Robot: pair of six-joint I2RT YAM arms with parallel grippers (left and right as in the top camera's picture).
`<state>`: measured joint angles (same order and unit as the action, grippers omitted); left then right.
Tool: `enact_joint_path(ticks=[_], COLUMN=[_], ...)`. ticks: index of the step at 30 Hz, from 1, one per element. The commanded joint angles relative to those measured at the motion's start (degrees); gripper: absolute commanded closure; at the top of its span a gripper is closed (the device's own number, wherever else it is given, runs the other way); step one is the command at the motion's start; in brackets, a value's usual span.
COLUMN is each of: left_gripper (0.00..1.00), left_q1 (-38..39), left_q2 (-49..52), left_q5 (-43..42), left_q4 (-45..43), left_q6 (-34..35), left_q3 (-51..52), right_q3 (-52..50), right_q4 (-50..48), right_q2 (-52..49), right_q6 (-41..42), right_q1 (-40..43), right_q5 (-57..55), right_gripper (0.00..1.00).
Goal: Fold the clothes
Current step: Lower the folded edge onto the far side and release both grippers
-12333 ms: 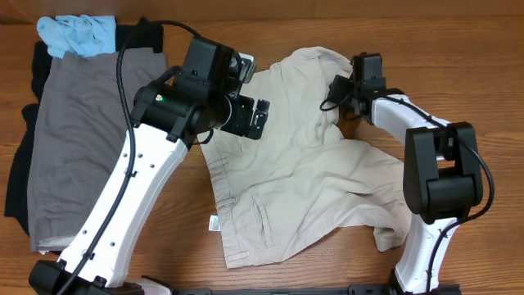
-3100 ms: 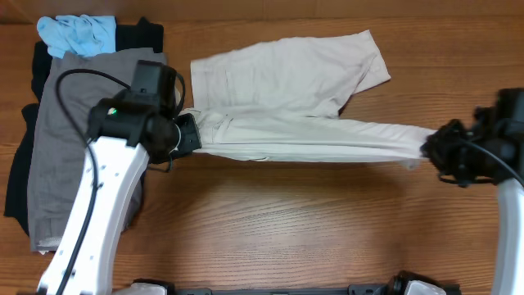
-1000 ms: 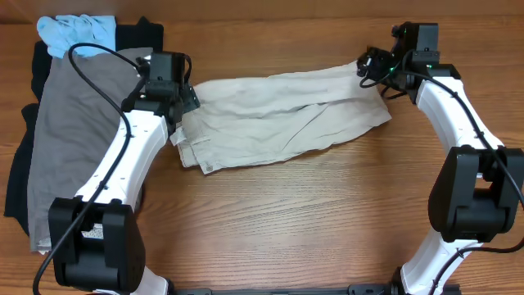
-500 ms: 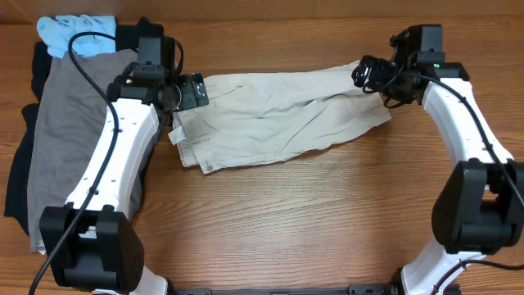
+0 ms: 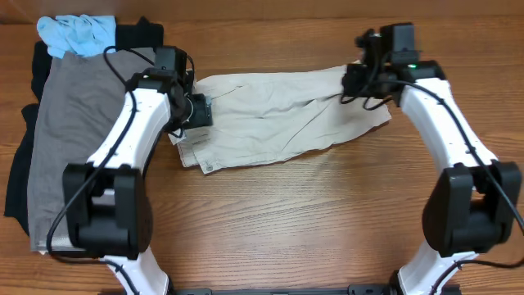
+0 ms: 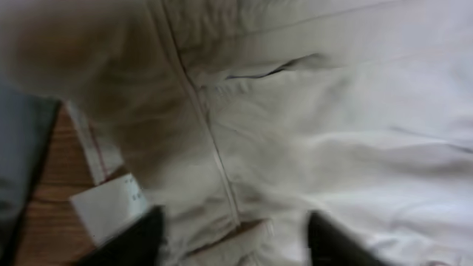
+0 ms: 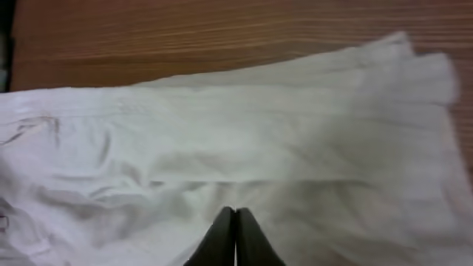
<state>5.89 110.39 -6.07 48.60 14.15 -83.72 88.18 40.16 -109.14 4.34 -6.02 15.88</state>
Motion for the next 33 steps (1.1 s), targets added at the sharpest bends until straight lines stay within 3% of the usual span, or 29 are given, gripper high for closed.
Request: enact_joint_path(ticks=[1,5,16,28,33], left_gripper=[0.77,0.96,0.96,0.96,0.96], left_q1=[-0.1,-0.2,-0.1,-0.1,-0.1], left_q2=[2.7,4.9,7.3,7.3,7.3], left_q5=[-1.0,-0.6,0.7,0.8,0.8], left_q4=[-0.6,-1.3,-3.6,-3.6,-3.7], left_q6=[-0.9,-0.9,-0.2,-0.2,-0.2], left_q3=[-1.1,-1.1,-1.1,-1.1,-1.1], right_q3=[1.1,1.1,1.1,1.2,1.2], right_q4=[-0.7,-0.2,-2.1,-24.5,-27.4], right_q2=[-4.0,-6.4,-11.2,-14.5,-14.5], right_q6=[3.1,5.3,8.0,12.6,16.6], right_q1=[-0.4,-0.1,0.0,0.4,1.0], right_q5=[-1.9,-2.2,-8.4,-12.0,-12.0], right_gripper=[0.96,0.96,0.96,0.95,0.95])
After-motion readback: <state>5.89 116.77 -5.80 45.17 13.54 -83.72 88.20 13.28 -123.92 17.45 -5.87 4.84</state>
